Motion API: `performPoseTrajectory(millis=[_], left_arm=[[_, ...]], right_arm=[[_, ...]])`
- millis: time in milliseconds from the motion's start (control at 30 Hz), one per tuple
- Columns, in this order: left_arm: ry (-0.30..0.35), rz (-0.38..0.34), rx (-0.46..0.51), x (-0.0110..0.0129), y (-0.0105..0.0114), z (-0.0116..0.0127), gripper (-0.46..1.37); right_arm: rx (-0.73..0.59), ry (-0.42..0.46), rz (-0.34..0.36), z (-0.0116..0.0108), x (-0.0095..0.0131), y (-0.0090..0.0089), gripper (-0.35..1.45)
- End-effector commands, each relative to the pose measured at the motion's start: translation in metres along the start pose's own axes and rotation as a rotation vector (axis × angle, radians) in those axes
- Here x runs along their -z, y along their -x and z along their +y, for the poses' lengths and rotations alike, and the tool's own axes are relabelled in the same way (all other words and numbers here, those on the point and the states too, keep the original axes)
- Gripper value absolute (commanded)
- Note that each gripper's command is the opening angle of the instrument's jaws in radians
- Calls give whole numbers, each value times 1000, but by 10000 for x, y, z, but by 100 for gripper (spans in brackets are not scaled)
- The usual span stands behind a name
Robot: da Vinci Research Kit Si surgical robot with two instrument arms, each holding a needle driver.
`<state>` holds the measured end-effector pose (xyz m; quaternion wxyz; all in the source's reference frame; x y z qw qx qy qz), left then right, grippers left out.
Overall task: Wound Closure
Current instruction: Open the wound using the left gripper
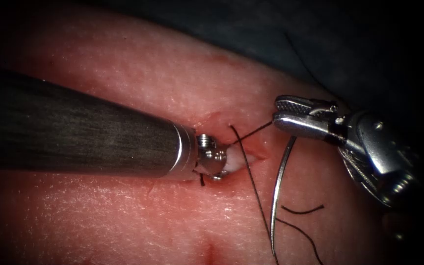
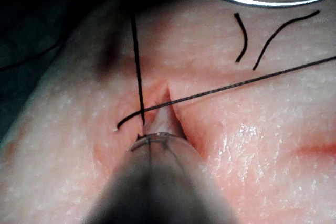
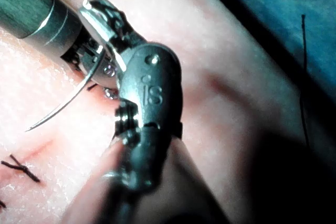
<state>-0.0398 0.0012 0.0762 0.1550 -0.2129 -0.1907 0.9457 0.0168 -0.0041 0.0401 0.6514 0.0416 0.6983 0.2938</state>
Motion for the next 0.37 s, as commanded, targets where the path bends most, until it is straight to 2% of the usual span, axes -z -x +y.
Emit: performPoseTrajectory(millis=[33, 367], left_arm=[[-1, 4, -5, -1, 0, 0, 117], [12, 13, -25, -1, -1, 0, 124]], right_arm=[[0, 7, 0, 0, 0, 0, -35], [6, 6, 0, 0, 0, 1, -35]])
